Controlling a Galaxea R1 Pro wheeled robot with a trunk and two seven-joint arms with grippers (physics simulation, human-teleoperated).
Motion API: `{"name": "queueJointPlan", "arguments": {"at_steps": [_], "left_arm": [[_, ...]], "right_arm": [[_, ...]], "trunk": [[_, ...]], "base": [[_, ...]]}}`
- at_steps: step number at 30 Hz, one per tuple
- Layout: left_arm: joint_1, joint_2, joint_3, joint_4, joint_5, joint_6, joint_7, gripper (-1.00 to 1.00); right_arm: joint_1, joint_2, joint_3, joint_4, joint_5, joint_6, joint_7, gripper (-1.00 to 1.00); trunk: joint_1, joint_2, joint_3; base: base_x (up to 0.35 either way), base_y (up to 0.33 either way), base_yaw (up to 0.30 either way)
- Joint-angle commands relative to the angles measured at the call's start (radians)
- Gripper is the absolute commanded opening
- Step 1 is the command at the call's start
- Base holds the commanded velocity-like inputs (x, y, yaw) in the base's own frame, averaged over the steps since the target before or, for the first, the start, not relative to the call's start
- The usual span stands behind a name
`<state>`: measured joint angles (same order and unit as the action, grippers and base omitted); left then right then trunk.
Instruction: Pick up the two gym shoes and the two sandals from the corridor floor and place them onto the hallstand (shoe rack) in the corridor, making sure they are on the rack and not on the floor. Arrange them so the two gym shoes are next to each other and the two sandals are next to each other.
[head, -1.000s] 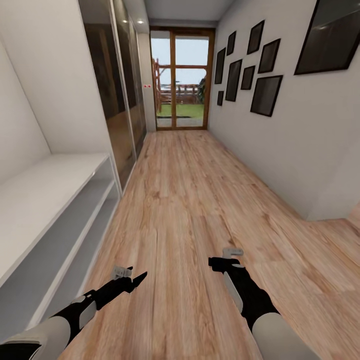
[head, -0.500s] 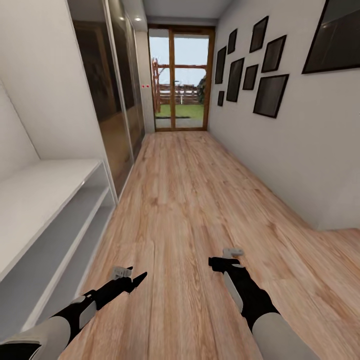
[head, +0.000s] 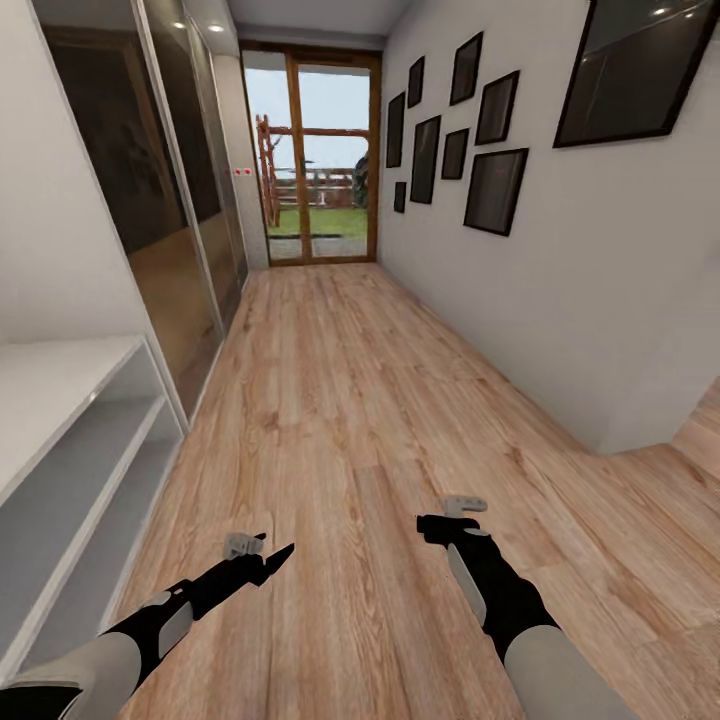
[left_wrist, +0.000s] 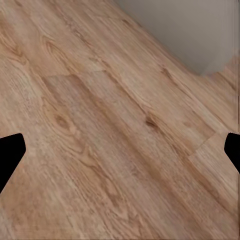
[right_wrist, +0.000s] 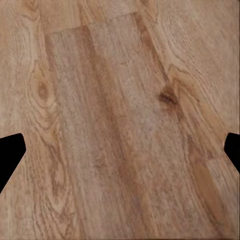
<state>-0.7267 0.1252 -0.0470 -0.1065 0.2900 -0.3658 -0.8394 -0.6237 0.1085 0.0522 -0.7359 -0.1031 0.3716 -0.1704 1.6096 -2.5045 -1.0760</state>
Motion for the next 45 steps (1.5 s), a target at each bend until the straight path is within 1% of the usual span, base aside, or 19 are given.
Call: {"name": "queueJointPlan", "arguments": {"at_steps": [1, 7, 20, 24, 45], "left_arm": [[0.000, 0.001, -0.005, 0.001, 0.006, -0.004, -0.003, 1.00], [0.000, 0.001, -0.005, -0.001, 0.006, -0.004, -0.003, 1.00], [0.000, 0.001, -0.005, -0.001, 0.006, -0.004, -0.003, 1.00], [0.000, 0.001, -0.005, -0.001, 0.006, -0.003, -0.003, 1.00], [0.000, 0.001, -0.004, 0.001, 0.006, -0.004, -0.003, 1.00]], "right_arm": [[-0.001, -0.001, 0.005, -0.001, -0.010, 0.004, -0.010, 1.00], [-0.001, -0.001, 0.005, -0.001, -0.010, 0.004, -0.010, 1.00], [-0.001, -0.001, 0.005, -0.003, -0.010, 0.003, -0.010, 1.00], [-0.001, 0.000, 0.005, -0.002, -0.010, 0.004, -0.010, 1.00], [-0.001, -0.001, 0.003, -0.001, -0.010, 0.004, -0.009, 1.00]], "trunk": [[0.000, 0.000, -0.001], [0.000, 0.000, -0.001], [0.000, 0.000, -0.001], [0.000, 0.000, -0.001], [0.000, 0.000, -0.001]], "base": [[0.041, 0.000, -0.263], [0.270, 0.000, -0.185], [0.335, 0.000, -0.016], [0.336, 0.043, -0.118], [0.286, 0.212, -0.257]]}}
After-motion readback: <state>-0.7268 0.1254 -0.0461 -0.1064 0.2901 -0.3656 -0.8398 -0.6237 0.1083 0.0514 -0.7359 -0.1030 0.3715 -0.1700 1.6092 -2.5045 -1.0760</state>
